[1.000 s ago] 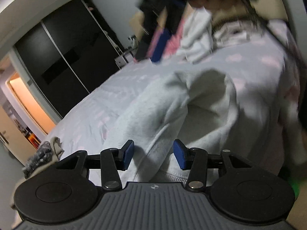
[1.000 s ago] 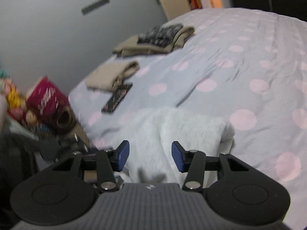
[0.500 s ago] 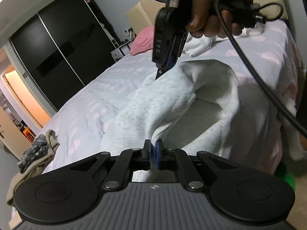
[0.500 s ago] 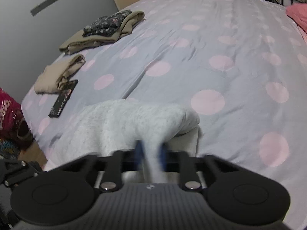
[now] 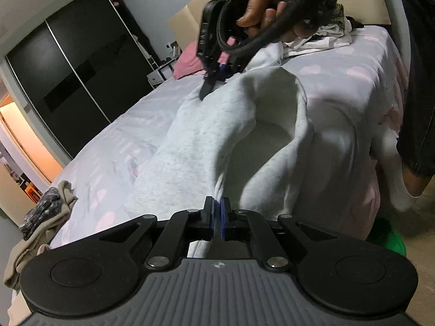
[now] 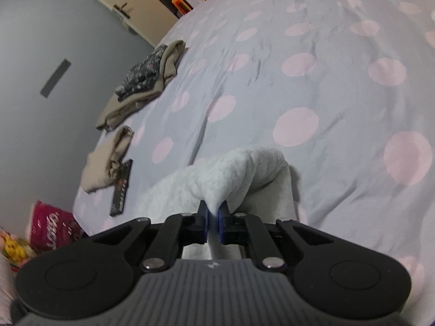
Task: Fold clothes
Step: 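Pinch the sweatshirt fold with the right tool while the left tool pinches nearby, then move both open tools to the sides of the folded grey sweatshirt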
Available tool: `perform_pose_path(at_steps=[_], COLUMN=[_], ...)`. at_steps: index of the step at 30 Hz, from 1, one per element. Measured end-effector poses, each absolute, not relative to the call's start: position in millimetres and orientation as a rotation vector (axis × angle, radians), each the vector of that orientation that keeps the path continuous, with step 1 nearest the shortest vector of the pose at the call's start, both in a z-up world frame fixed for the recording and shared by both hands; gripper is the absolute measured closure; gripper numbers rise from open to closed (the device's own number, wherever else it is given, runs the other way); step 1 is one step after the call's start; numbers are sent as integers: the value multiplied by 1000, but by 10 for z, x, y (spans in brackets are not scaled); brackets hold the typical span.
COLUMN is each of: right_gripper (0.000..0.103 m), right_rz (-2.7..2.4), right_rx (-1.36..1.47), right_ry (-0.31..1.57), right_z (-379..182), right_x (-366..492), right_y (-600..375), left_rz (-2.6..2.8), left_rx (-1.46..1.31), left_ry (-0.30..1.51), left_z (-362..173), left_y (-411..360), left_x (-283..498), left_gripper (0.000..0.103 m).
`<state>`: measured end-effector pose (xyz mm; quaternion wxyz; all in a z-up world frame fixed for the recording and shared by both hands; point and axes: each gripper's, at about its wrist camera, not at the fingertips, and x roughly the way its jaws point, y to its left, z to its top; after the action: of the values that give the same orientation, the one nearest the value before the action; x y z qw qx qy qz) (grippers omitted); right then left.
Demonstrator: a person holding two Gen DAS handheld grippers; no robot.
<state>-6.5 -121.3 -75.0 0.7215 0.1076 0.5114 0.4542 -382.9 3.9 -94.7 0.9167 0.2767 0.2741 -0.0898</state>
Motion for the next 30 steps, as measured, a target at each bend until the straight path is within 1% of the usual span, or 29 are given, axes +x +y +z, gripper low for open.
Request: perform_pose_path(at_steps=[3, 6, 8, 9, 10, 11, 12, 16, 17, 19, 21, 22, 23, 24, 27, 30], right_gripper=[95, 94, 87, 80, 70, 66, 64, 64, 64, 64, 66, 73, 75, 75, 75, 65], right_rz=[985, 1002, 1022, 1018, 1014, 1012, 1016, 1074, 1100, 1152, 1205, 1240, 1281, 1321, 1398, 1428], right_rx=[196, 175, 131, 103, 74, 42, 4, -121, -138, -176, -238, -303, -377, -482, -742, -838], right_ry=[1120, 1155, 1149, 1132, 1111, 1081, 1041, 857, 816, 761, 775, 808, 835, 859, 909, 877], right_z=[-766, -822, -788, -749, -702, -640, -559, -252, -193, -143, -249, -361, -478, -624, -980, -1105], right_x=[-48, -7, -51, -79, -106, -138, -178, -365, -413, -514, -632, -719, -820, -960, -1319, -1529], right_y=[-1219, -1221, -1193, -1182, -1174, -1175, -1176, -1152, -1140, -1083, -953, -873, -813, -763, -739, -806], left_rz=[-163, -149, -155, -158, -159, -157, -156, -149, -146, -138, -139, -143, -151, -157, -179, -203], left_rx=[530, 476, 421, 394, 369, 348, 327, 209, 188, 171, 172, 174, 173, 173, 177, 190], left_ry=[651, 629, 579, 553, 530, 508, 486, 408, 397, 396, 405, 413, 420, 430, 471, 545], left_z=[-1050, -979, -826, -749, -674, -600, -527, -255, -209, -152, -120, -120, -134, -158, -277, -482], left_y=[220, 307, 321, 328, 337, 350, 362, 476, 502, 545, 555, 551, 545, 533, 469, 399], left_x=[-3816, -3845, -3855, -3859, -3860, -3855, -3851, -3788, -3748, -3620, -3480, -3409, -3338, -3277, -3112, -2988], left_gripper=[103, 103, 103, 103, 103, 103, 103, 102, 100, 100, 99, 98, 94, 91, 90, 90])
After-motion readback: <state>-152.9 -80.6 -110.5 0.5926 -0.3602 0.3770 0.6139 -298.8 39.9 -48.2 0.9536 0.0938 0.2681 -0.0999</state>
